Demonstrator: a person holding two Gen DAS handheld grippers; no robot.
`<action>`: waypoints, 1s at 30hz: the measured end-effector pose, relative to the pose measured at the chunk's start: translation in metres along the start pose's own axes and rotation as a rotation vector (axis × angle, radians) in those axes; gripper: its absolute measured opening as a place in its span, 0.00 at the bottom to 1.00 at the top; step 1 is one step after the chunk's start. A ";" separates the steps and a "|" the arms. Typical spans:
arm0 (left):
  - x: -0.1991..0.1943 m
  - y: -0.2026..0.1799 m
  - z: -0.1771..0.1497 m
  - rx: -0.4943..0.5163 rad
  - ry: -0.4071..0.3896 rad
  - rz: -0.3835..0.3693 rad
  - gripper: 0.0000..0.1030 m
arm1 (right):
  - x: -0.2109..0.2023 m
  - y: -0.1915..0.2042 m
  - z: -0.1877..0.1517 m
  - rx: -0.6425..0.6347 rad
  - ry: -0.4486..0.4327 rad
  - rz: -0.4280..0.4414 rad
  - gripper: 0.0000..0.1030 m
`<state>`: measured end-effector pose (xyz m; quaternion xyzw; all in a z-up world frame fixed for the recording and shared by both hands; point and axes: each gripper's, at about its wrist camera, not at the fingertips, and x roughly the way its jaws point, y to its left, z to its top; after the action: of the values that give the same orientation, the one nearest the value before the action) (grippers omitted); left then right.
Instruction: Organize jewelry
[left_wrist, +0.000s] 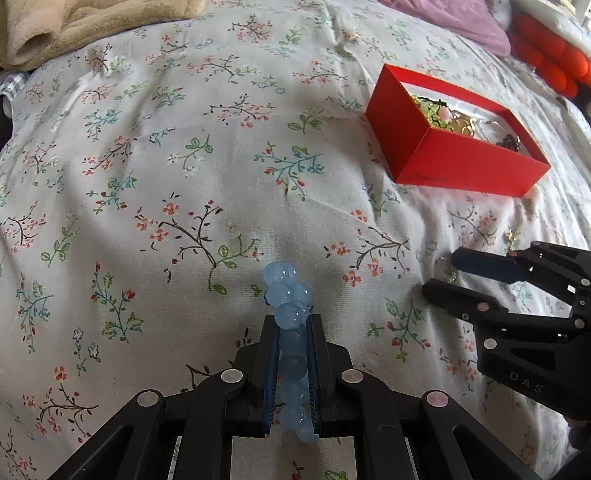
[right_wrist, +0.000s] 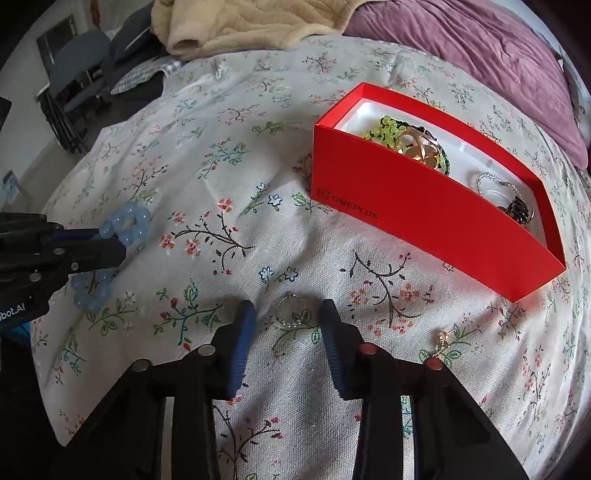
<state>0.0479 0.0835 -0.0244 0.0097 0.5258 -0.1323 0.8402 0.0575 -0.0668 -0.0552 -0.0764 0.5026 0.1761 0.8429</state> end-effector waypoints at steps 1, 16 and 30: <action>0.000 0.000 0.000 0.000 0.000 0.000 0.08 | 0.000 0.001 -0.001 -0.003 -0.003 0.000 0.36; -0.002 -0.006 0.003 0.001 -0.012 0.000 0.08 | -0.003 0.006 -0.003 -0.019 -0.027 0.004 0.15; -0.003 -0.021 0.012 0.024 -0.024 -0.016 0.08 | -0.024 -0.002 -0.009 -0.010 -0.042 0.005 0.15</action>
<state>0.0525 0.0617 -0.0136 0.0140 0.5141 -0.1454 0.8452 0.0407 -0.0768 -0.0390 -0.0756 0.4842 0.1826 0.8523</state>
